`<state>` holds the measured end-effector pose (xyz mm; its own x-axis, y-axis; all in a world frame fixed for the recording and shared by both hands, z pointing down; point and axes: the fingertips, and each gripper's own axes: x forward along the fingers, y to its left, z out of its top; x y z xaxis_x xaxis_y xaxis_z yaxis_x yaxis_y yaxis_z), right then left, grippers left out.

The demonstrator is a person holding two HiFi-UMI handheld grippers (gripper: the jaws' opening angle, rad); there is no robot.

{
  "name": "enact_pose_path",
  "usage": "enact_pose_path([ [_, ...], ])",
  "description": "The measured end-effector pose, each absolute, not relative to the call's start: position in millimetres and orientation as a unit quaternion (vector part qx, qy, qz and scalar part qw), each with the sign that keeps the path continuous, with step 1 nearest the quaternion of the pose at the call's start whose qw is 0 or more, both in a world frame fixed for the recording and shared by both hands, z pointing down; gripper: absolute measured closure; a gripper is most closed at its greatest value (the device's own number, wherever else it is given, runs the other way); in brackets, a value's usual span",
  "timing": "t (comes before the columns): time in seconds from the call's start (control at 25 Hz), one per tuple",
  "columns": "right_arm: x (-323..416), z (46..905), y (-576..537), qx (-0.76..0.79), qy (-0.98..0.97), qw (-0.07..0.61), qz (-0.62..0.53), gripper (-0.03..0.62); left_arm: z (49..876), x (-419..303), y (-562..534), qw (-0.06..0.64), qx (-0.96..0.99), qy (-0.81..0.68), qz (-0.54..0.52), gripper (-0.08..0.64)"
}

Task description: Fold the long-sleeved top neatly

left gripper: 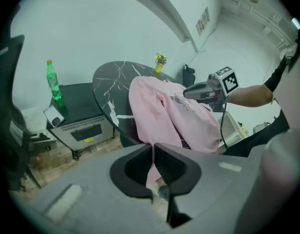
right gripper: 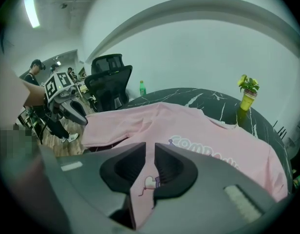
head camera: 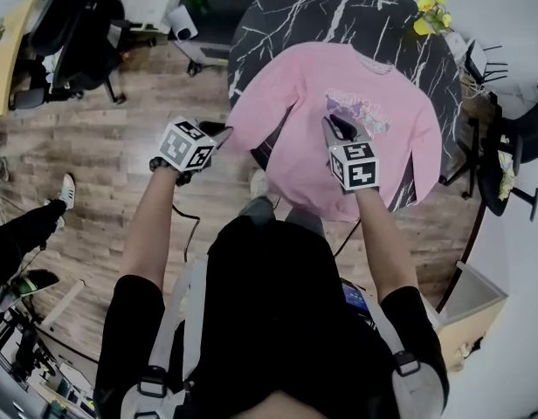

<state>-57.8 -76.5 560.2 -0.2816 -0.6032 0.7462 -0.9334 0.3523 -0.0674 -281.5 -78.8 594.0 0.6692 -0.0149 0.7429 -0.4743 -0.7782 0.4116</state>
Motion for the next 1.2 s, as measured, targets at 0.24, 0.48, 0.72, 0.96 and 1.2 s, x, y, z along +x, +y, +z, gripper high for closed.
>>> enact_pose_path([
  [0.24,-87,577,-86,0.484,-0.77,0.312,0.275,0.529,542,-284,-108,0.255,0.853,-0.202,0.408,0.54],
  [0.48,-107,583,-82,0.457,-0.785,0.309,0.281,0.529,499,-272,-121,0.198,0.837,-0.243,0.449,0.54],
  [0.72,-54,563,-72,0.465,-0.787,0.291,0.283,0.529,473,-200,-88,0.173,0.842,-0.221,0.461,0.54],
  [0.96,30,549,-48,0.484,-0.777,0.287,0.283,0.529,481,-109,-41,0.159,0.843,-0.187,0.478,0.539],
  [1.2,98,537,-5,0.506,-0.764,0.272,0.295,0.529,504,-35,-29,0.181,0.833,-0.2,0.483,0.518],
])
